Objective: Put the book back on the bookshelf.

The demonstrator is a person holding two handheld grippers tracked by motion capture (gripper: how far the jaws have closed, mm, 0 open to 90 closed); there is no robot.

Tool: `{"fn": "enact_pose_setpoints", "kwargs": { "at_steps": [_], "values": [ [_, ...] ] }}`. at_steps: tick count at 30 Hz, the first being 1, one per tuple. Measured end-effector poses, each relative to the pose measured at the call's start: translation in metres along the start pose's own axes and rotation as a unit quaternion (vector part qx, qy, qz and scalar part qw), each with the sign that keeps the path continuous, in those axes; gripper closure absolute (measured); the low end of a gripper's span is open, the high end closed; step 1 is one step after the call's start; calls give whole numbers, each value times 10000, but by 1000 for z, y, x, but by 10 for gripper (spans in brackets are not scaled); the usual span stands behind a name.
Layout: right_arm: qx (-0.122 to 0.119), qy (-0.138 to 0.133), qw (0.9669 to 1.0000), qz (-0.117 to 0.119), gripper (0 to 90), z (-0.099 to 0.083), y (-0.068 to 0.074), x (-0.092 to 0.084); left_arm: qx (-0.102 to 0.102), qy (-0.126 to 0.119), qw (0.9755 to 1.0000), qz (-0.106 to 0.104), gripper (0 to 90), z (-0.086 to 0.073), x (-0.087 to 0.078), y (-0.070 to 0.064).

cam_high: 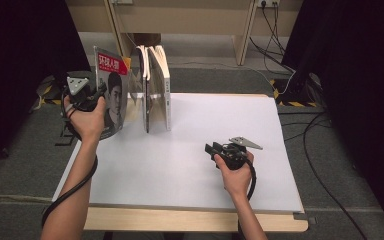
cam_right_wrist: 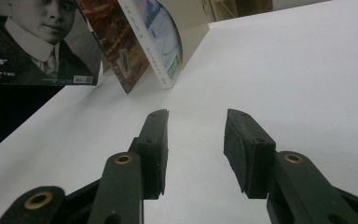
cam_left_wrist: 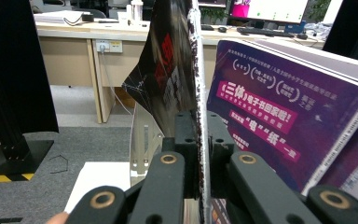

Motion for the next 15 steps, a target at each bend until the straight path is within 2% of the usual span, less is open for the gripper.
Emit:
{"fn": "enact_pose_setpoints", "kwargs": {
  "at_steps": [2, 3, 15],
  "values": [
    [-8, -1, 10000, -15, 604, 0, -1, 0, -17, 6, 10000, 9, 858, -1, 5, -1],
    [63, 17, 10000, -8, 604, -1, 0, -1, -21, -4, 10000, 12, 858, -2, 8, -2],
    [68, 16, 10000, -15, 603, -2, -4, -1, -53, -194, 9998, 48, 857, -1, 33, -7]
  ]
}}
Point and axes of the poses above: each handheld gripper's, and its own axes: x roughly forward along the jaws, z roughly out of its top, y roughly to its left, the point moved 1 cm from there along x, roughly forward along the jaws, and after that the axes turned 7 degrees about z, right-handed, at the moved point
